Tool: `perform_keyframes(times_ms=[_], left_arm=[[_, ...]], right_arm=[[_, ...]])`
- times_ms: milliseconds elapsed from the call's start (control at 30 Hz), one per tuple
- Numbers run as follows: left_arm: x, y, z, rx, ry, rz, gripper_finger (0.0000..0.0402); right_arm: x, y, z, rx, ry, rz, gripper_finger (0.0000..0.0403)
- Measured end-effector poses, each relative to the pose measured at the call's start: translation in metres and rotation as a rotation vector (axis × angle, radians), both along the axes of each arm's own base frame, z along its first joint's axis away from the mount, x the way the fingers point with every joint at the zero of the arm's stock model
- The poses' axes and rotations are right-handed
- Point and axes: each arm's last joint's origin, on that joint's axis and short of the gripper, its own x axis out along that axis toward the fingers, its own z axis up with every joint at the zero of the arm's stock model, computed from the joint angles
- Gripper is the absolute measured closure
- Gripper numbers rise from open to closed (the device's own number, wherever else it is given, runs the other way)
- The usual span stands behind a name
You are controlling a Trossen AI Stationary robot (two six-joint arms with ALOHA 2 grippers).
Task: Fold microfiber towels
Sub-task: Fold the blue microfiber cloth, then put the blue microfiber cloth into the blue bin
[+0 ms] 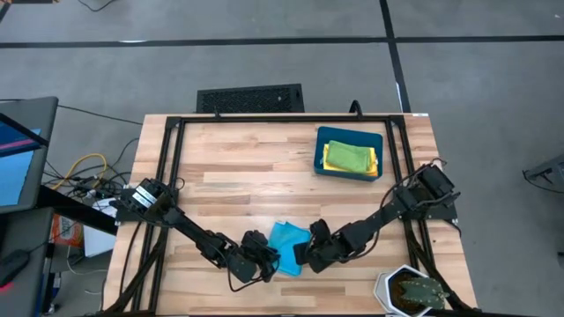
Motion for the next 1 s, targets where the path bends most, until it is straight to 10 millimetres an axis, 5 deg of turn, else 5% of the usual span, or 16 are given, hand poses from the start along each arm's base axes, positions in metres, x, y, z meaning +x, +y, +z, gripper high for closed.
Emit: perform_keyframes(times_ms=[433,600,800,1000], left_arm=[[0.002,0.001,0.001,-0.013,-0.011,0.003,0.0308],[0.002,0.000,0.002,-0.019,-0.015,-0.002,0.0308],[0.004,0.000,0.016,-0.055,-0.028,-0.079,0.0308],[0.000,0.009,0.065,-0.007,-0.069,-0.224,0.0308]], right_arm=[[0.024,-0.006,-0.017,0.000,0.042,-0.053,0.0171],[0.030,-0.007,-0.017,-0.028,0.091,-0.053,0.0243],[0.032,-0.013,-0.012,-0.072,0.112,0.030,0.0377],[0.025,-0.036,0.010,-0.184,0.153,0.060,0.0386]])
